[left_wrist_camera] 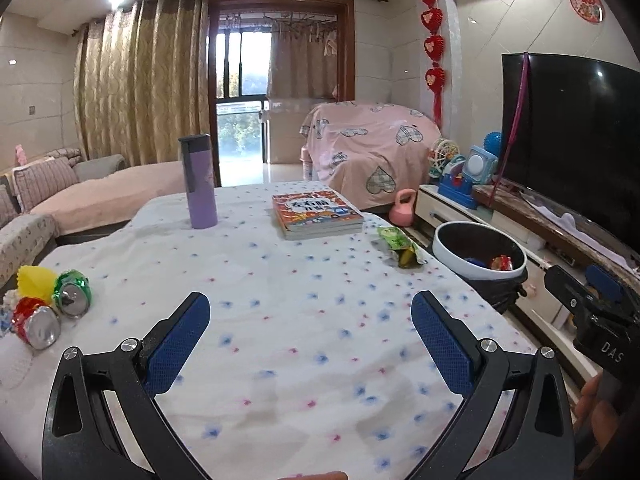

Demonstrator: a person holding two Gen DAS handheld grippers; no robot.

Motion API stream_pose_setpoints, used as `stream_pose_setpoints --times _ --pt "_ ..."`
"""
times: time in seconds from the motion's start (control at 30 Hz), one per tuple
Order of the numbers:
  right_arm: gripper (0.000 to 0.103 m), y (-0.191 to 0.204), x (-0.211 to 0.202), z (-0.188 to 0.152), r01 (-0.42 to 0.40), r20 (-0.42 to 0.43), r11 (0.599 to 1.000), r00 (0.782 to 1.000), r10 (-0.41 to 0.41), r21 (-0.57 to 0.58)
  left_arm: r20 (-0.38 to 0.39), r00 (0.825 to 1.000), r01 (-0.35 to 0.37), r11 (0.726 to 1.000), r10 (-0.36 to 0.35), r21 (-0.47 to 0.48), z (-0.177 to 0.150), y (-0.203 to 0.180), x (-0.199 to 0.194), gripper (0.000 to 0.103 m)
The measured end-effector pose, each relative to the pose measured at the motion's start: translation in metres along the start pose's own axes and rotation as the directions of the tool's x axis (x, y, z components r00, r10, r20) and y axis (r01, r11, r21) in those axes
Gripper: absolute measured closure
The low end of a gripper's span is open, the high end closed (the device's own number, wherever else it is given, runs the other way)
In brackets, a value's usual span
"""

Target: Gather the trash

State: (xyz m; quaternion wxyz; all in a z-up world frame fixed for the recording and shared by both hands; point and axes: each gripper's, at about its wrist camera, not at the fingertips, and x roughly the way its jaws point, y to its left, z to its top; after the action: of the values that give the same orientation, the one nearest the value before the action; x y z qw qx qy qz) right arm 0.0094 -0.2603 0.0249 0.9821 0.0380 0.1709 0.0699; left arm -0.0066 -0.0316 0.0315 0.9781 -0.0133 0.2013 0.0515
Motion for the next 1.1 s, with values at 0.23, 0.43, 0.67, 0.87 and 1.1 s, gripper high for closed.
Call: stream_pose_setpoints --times 0.23,0.43,0.67,0.87,1.1 --pt "0.0 0.0008 -0.0014 -0.0013 -0.003 -0.005 1.0 1.0 0.003 0.003 0.012 1.0 -0.006 1.0 0.006 0.017 -0.0013 -0.001 -0.0045 0.0" --pt "0.0 0.0005 -0.0019 -0.0013 -0.004 -0.007 1.0 1.0 0.004 0.004 0.022 1.0 -0.004 1.0 0.004 0.027 -0.0013 -0.0031 -0.0066 0.0" --pt "0.0 0.0007 -0.0039 -0.0018 -0.008 -0.006 1.0 1.0 0.008 0.002 0.022 1.0 -0.003 0.999 0.002 0.033 -0.0023 -0.0046 -0.0074 0.0" --pt "0.0 0.0008 -0.0059 -0.0021 -0.014 -0.006 1.0 1.0 0.014 0.009 0.025 1.0 0.001 0.999 -0.002 0.033 -0.0028 -0.0046 -0.0071 0.0" --pt "0.0 0.0011 -0.006 -0.0019 -0.017 -0.007 1.0 1.0 0.017 0.009 0.019 1.0 0.003 1.0 -0.004 0.03 -0.003 -0.0048 -0.0062 0.0"
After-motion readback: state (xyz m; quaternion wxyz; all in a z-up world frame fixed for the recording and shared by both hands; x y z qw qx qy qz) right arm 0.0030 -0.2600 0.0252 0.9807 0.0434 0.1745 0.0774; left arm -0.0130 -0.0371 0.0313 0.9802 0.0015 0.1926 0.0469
